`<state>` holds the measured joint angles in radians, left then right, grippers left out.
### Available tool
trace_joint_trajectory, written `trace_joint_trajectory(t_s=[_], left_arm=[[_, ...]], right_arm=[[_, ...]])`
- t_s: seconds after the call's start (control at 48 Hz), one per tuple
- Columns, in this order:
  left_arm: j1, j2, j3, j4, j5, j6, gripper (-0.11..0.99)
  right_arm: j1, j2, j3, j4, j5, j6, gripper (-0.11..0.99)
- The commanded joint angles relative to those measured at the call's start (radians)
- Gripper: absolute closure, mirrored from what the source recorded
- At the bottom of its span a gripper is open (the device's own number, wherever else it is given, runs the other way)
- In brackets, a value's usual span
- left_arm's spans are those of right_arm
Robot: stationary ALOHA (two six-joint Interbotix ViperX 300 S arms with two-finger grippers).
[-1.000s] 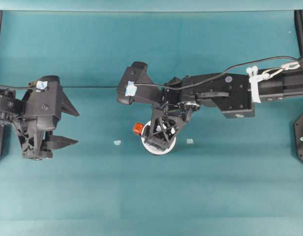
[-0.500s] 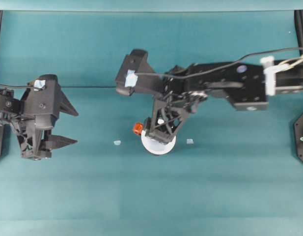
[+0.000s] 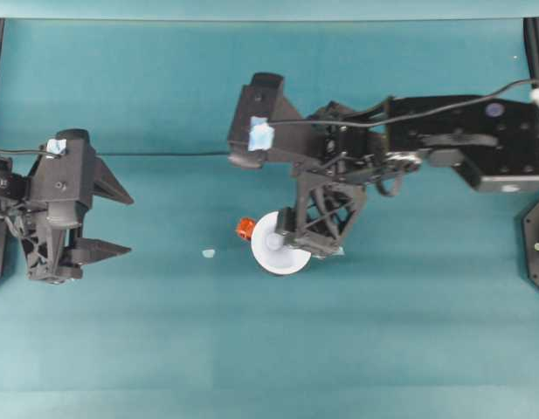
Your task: Put the paper cup into the moved red handle cup holder.
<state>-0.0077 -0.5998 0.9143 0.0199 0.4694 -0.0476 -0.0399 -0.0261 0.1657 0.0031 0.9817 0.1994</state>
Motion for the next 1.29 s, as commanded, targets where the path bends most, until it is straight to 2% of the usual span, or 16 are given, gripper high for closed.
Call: trace_joint_trajectory(t_s=[0.0,0.208,0.562,1.27], left_arm=[[-0.002,-0.006,-0.012,0.002,-0.005,0.002,-0.03],[-0.003,-0.006,-0.011,0.002,-0.005,0.0,-0.03],[-0.003,-0.006,-0.014,0.002,-0.005,0.0,-0.03],[-0.003,-0.006,-0.014,0.002,-0.005,-0.003,-0.03]], right_arm=[[0.005,-0.118,0.009,-0.002,-0.009,-0.02,0.15],[0.005,-0.169,0.075,-0.002,-0.064,-0.037,0.15],[0.005,-0.222,0.147,0.008,-0.173,-0.031,0.15],[0.003,-0.218,0.147,0.008,-0.178,-0.028,0.15]])
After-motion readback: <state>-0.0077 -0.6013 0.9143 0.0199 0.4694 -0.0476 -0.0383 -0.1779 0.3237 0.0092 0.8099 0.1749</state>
